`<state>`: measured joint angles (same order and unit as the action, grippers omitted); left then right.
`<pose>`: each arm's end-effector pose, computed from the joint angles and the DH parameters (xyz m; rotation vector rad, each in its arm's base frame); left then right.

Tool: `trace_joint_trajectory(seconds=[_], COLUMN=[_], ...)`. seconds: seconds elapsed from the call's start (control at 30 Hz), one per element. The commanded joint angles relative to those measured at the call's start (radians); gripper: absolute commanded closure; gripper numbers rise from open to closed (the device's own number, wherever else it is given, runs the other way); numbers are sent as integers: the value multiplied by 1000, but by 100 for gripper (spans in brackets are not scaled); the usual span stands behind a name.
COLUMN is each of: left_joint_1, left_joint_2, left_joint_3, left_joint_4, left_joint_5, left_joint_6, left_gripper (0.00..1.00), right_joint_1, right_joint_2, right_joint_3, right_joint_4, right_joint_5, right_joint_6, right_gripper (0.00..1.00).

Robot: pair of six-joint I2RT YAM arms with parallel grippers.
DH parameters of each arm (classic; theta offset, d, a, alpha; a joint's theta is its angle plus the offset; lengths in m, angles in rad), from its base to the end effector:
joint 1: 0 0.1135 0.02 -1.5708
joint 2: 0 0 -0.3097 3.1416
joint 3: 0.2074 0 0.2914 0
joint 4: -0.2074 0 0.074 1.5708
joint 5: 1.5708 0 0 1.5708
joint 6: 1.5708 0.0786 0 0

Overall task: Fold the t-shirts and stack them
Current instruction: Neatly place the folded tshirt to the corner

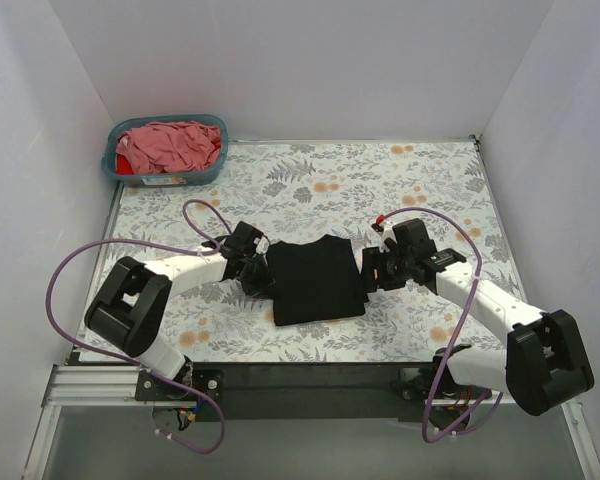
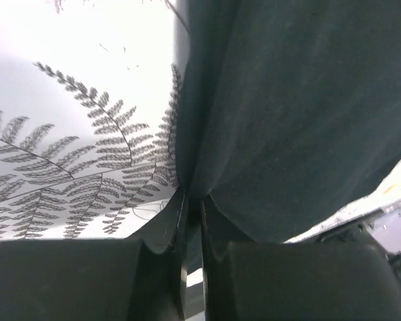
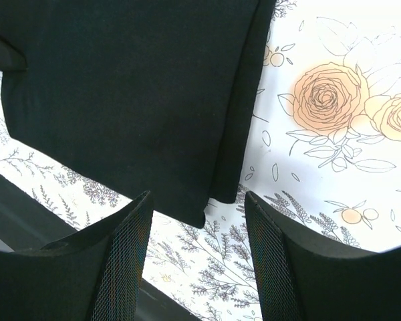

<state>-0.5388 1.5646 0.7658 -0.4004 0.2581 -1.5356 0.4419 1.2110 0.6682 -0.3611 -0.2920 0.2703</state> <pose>0.2596 -0.1786 0.1210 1.3842 -2.6981 0.6907 0.2420 0.1395 0.1902 -0.3463 2.5176 0.6563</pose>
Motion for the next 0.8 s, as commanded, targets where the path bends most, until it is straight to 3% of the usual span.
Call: trace_joint_trajectory(seconds=[0.0,0.13,0.27,0.4,0.7,0.73,0.77], left_joint_1=[11,91,255,350,513,589,589], left_joint_2=[24,12,-8,31,123,168,169], left_joint_3=[52,102,156,277,441,485,486], left_joint_4=[-92,-204,-293,-380,-404,-381,-377], left_joint_5=[-164,-319,-462,-611,-907,-952,-979], left_joint_6=[20,103,202,296,428,480,480], left_gripper=[100,100,100,100,100,100,100], right_joint_1=[4,6,4,4,6,6,6], right_joint_2=[-39,-60,-77,-88,-100,-93,-93], right_joint_3=[53,114,181,222,217,225,225], right_joint_4=[-22,-74,-148,-216,-251,-265,-265], right_joint_5=[13,4,5,8,-73,-70,-70], right_joint_6=[-3,-20,-63,-117,-152,-164,-167], right_gripper=[36,36,36,36,36,36,36])
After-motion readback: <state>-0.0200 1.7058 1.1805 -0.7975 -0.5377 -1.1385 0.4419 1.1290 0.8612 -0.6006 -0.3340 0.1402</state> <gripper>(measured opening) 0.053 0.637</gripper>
